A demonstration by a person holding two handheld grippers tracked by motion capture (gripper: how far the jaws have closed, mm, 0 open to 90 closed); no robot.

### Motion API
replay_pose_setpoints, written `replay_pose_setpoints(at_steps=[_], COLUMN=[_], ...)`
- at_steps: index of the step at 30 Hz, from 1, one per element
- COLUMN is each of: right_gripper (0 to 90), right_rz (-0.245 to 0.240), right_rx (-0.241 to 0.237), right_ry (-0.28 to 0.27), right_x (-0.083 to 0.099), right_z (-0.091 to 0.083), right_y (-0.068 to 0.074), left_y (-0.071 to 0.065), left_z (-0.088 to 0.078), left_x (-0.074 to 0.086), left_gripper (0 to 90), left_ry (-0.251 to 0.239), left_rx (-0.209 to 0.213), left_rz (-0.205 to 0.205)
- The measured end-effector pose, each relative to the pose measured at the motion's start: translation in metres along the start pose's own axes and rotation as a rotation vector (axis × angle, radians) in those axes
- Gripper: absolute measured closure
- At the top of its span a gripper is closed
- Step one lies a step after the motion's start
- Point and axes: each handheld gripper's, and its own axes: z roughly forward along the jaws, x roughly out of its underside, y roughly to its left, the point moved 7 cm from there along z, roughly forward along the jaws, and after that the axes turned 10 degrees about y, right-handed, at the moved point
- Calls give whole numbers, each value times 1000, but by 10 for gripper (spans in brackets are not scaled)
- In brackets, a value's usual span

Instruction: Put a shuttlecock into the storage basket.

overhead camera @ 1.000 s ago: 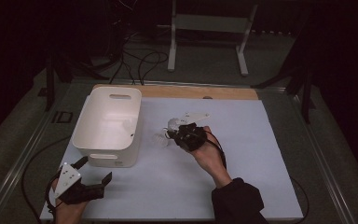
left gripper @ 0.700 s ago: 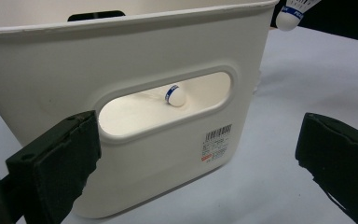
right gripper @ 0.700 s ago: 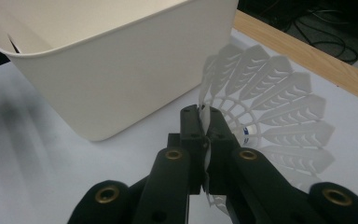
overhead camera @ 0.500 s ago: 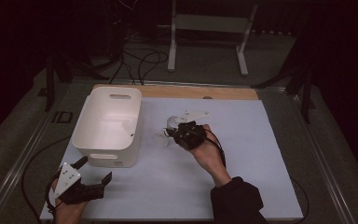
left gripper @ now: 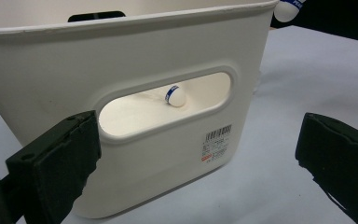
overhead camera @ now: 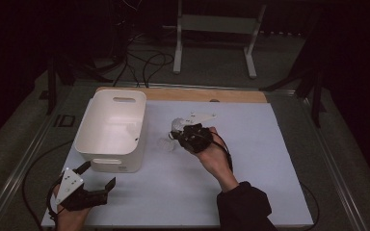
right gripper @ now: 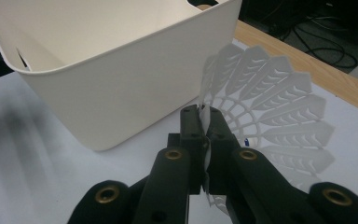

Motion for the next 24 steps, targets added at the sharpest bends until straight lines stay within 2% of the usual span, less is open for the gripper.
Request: replay_pose_setpoints(at_steps=[24], right_gripper=[884], right_rz=[-13], right_rx=[6], right_ry=[-16], right_x=[-10], right_z=[-1], right_y=[3], left_y=[0], left_z=[0], left_x=[0], left_gripper=[8], left_ry=[1], left_rx=[-1], left_rz=[-1])
